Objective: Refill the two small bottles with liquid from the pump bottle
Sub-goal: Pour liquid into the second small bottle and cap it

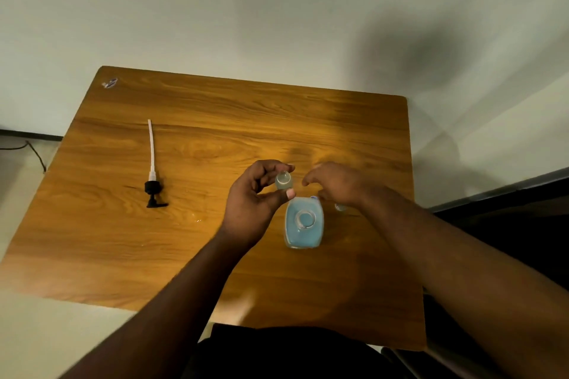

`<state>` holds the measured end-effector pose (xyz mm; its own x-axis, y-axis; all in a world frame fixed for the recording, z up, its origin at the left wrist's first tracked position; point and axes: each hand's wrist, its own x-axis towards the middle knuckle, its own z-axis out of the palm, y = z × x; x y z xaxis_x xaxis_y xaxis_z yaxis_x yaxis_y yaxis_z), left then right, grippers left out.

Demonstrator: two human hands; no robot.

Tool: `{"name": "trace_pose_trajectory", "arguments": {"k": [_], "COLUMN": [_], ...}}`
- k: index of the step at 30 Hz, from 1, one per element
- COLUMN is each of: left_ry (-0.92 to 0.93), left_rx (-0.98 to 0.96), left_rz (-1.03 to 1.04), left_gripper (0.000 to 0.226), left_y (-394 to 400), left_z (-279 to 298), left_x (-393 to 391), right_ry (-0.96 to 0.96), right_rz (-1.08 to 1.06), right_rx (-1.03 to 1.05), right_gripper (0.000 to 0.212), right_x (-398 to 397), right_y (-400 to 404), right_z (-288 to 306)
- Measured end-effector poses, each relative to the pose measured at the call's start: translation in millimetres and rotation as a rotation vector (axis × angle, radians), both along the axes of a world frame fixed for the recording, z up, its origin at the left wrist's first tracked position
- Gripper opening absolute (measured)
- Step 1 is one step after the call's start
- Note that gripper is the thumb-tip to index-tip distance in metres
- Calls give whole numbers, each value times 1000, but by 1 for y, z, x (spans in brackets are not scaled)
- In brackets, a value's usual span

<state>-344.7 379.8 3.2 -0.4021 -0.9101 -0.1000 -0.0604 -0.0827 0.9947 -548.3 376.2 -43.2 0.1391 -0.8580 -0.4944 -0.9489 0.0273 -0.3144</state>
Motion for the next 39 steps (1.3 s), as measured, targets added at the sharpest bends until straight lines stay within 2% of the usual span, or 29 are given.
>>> {"name": "trace_pose_trajectory", "arguments": {"k": [2, 4, 8, 11, 13, 16, 19, 22, 24, 27, 32, 39], "left_ry": [-13, -17, -26, -31, -32, -38, -46, -30, -24, -7, -6, -13], "left_rx": [-2, 0, 31, 40, 35, 49, 50, 46, 20, -8, -34, -126], "left_rz": [7, 15, 24, 19, 12, -10, -45, -65, -100, -140, -199, -244], "left_gripper": [34, 34, 34, 35, 35, 33, 35, 35, 35, 36, 37, 40], "left_y": [-2, -3, -8, -11, -13, -16, -22, -27, -30, -32, -38, -44], "left_z": [-2, -4, -7, -9, -9, -5, 1, 11, 19, 28, 40, 48], "left_x": [0, 2, 4, 8, 12, 19, 26, 32, 35, 41, 52, 74], "right_ry": [163, 240, 239, 145, 30, -258, -625, -888, -978, -891, -704, -391], "right_rz": [170, 253, 303, 149, -41, -395, -651, -669, -610, -502, -400, -211], "right_rx": [140, 204, 268, 238, 106, -191, -276, -376, -466, -548, -560, -587], "right_gripper": [46, 32, 35, 22, 20, 38, 36, 31, 29, 31, 43, 35], "right_x": [11, 22, 34, 33, 25, 16, 22, 37, 51, 69, 89, 113], "right_y": [-15, -24, -30, -30, -29, -25, -14, 7, 20, 27, 30, 24], "right_z": [-18, -29, -43, -46, -43, -5, 55, 111, 137, 157, 164, 177]}}
